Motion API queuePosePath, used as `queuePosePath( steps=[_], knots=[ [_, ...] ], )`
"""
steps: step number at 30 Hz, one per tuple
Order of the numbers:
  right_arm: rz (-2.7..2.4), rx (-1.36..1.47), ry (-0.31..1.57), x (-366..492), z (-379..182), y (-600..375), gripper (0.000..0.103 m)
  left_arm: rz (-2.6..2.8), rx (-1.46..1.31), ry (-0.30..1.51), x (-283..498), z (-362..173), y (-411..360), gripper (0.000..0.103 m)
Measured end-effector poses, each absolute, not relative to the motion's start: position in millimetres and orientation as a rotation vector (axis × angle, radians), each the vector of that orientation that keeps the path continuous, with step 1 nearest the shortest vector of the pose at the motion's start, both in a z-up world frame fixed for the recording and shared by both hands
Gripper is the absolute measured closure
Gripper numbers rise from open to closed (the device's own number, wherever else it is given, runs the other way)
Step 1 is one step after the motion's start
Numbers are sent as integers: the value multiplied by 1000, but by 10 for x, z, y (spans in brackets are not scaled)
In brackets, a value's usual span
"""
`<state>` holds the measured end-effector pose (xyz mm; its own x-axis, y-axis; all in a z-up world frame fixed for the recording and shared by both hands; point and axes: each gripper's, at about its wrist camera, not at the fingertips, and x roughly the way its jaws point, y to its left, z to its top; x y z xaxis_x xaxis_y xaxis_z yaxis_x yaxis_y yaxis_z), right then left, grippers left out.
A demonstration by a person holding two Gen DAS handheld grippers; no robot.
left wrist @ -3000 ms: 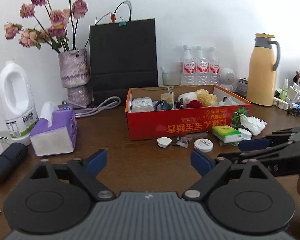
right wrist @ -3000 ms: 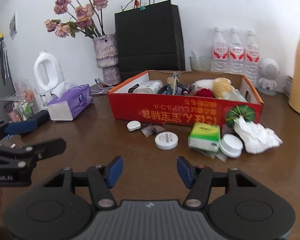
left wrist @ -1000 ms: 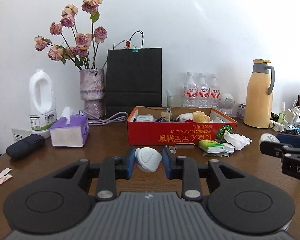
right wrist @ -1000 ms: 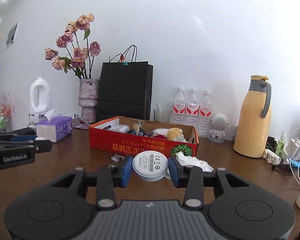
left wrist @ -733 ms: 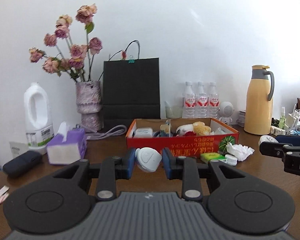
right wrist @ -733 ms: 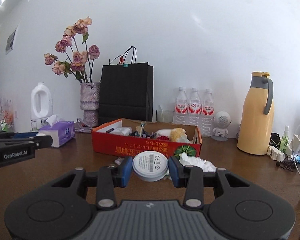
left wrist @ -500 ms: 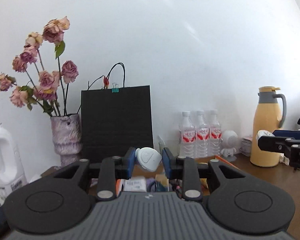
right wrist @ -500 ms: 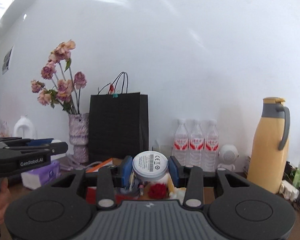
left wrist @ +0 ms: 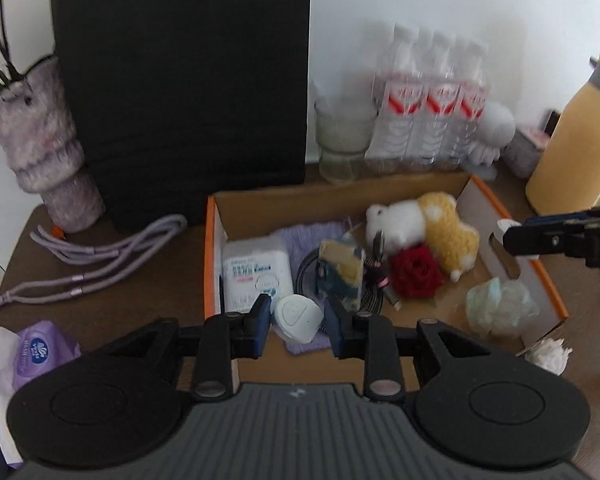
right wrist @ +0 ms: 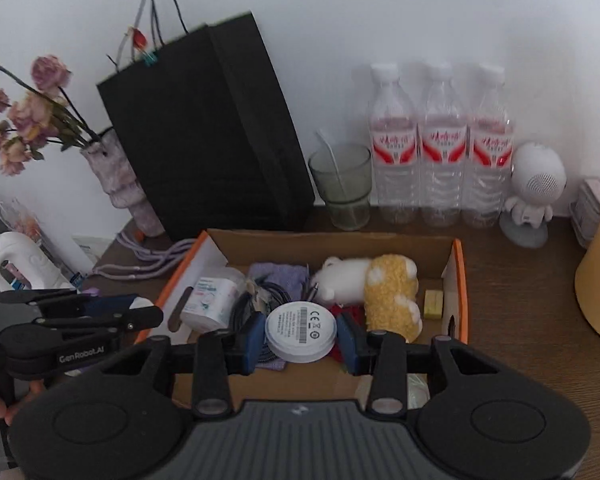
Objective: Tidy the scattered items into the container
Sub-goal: 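Grasp small white item with left tool while right tool grasps white round tin, drop both into box, then withdraw both tools from the box toward the remaining packets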
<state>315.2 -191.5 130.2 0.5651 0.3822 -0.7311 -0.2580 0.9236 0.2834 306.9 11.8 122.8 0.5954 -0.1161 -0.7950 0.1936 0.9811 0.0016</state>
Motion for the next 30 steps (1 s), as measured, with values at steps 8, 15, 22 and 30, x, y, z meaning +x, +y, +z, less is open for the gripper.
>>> queuePosePath(
  steps=[8, 15, 22, 30],
  knots=[
    [325, 22, 1086, 3540, 530, -1539, 65, -150, 148, 1085, 3383, 575, 42, 73],
    [283, -38, 1131, 3580, 317, -1510, 58, -148, 178, 1092, 3414, 565, 23, 55],
    [276, 4, 1057, 3473, 919, -1698, 36, -122, 79, 1060, 3367, 1036, 80, 36],
    [240, 34, 1020, 3122, 1116, -2039, 29, -13, 1, 954, 3017, 1343, 95, 11]
  ],
)
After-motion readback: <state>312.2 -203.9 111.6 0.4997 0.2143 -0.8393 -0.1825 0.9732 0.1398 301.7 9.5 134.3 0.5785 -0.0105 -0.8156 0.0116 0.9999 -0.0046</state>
